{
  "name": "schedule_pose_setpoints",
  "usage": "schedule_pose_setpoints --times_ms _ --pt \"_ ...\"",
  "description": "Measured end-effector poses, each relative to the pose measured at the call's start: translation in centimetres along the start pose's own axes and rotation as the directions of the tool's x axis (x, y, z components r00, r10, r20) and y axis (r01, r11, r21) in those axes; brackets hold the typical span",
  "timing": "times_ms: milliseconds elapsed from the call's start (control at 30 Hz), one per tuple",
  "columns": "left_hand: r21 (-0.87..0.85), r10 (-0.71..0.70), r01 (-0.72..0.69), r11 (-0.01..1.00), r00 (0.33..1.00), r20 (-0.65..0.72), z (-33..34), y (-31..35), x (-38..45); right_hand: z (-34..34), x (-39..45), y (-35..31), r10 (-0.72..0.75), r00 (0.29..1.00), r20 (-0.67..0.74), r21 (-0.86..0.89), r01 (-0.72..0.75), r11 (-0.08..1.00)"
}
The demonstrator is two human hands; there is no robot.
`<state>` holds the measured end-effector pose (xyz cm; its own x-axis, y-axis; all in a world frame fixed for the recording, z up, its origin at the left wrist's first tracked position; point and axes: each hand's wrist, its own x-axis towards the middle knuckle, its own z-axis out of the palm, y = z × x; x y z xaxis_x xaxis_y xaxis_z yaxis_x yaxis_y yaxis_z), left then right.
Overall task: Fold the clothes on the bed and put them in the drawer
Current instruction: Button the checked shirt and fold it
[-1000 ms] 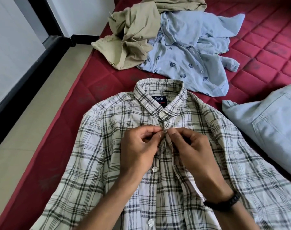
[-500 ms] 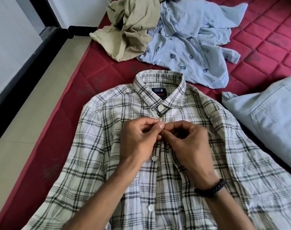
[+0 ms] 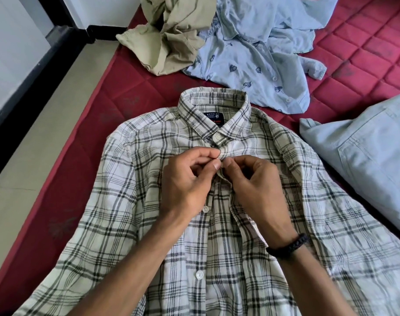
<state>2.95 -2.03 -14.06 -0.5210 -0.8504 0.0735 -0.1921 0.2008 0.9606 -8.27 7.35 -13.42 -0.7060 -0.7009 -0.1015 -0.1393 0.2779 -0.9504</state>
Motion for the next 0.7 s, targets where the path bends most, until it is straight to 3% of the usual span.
schedule_pose_setpoints --times_ms 167,333,400,500,567,633,700 --pt "0.097 0.107 -0.112 0.989 0.993 0.057 -0.7 -0.2 0.0 -0.5 -0.1 0.1 -0.175 0.98 0.098 -0.25 0.195 0.948" --pt "0.168 0.168 -0.178 0.97 0.983 0.074 -0.6 -0.3 0.3 0.6 0.0 0.8 -0.385 0.92 0.077 -0.53 0.364 0.766" --pt "0.216 0.188 -0.197 0.956 0.98 0.064 -0.5 -0.2 0.5 0.4 0.3 0.6 -0.36 0.932 0.055 -0.497 0.338 0.799" --pt "0.251 0.154 -0.146 0.957 0.988 -0.013 -0.7 0.8 0.2 -0.9 0.1 -0.9 -0.146 0.988 0.048 -0.313 0.154 0.937" --pt "0.314 0.116 -0.103 0.944 0.993 -0.021 -1.2 1.8 -0.3 -1.6 -0.7 -1.9 -0.04 0.995 0.096 -0.251 0.063 0.966" --pt "0.428 0.079 -0.101 0.898 0.995 0.069 -2.2 2.9 -2.1 -2.5 -2.9 -2.8 -0.018 0.984 0.177 -0.324 0.076 0.943" --pt "0.502 0.034 -0.126 0.856 0.982 0.188 -2.8 2.9 -3.8 -3.4 -4.7 -3.0 -0.081 0.965 0.251 -0.52 0.205 0.829"
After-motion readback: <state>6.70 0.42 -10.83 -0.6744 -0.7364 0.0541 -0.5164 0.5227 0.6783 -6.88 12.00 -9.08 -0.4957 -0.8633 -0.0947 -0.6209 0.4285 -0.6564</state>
